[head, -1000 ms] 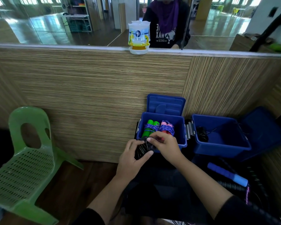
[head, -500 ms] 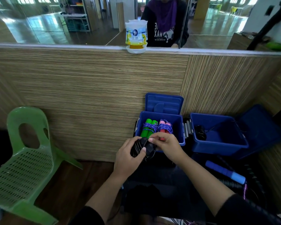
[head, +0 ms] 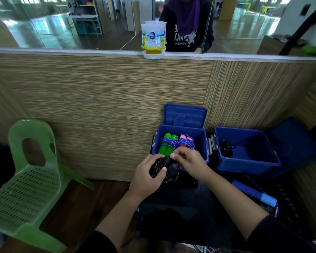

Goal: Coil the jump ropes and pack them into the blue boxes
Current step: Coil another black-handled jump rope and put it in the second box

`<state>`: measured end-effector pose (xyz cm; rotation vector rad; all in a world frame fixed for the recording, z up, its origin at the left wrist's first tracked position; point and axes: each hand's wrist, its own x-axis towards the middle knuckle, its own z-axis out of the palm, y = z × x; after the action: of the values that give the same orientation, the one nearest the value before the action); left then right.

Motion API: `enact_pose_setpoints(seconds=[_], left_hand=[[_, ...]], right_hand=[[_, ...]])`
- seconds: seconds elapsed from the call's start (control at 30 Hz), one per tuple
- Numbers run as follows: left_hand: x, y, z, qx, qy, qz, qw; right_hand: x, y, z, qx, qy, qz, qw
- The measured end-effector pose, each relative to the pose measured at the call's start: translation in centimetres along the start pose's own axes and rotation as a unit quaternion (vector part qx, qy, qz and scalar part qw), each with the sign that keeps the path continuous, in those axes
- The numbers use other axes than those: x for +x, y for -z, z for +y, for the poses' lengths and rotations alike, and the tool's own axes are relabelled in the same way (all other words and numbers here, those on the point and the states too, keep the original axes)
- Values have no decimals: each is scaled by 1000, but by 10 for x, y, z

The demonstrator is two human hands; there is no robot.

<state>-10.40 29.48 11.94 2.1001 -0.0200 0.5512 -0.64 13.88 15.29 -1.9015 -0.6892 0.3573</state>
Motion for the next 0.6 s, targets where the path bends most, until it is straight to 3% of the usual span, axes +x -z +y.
enact_pose_setpoints(seconds=[0.17, 0.3, 0.47, 0.6], left_hand=[[1, 1, 2, -17, -27, -19, 999], [3, 2, 2, -9, -50, -39, 998], [5, 3, -3, 4, -35, -6, 999], [2, 2, 0, 6, -43, -16, 999]], right_hand=[[-1, 5, -4, -2, 28, -14, 1000], [-2, 6, -1, 60, -3, -21, 998], [0, 11, -2, 119, -44, -64, 990], [0, 10, -1, 2, -17, -58, 998]])
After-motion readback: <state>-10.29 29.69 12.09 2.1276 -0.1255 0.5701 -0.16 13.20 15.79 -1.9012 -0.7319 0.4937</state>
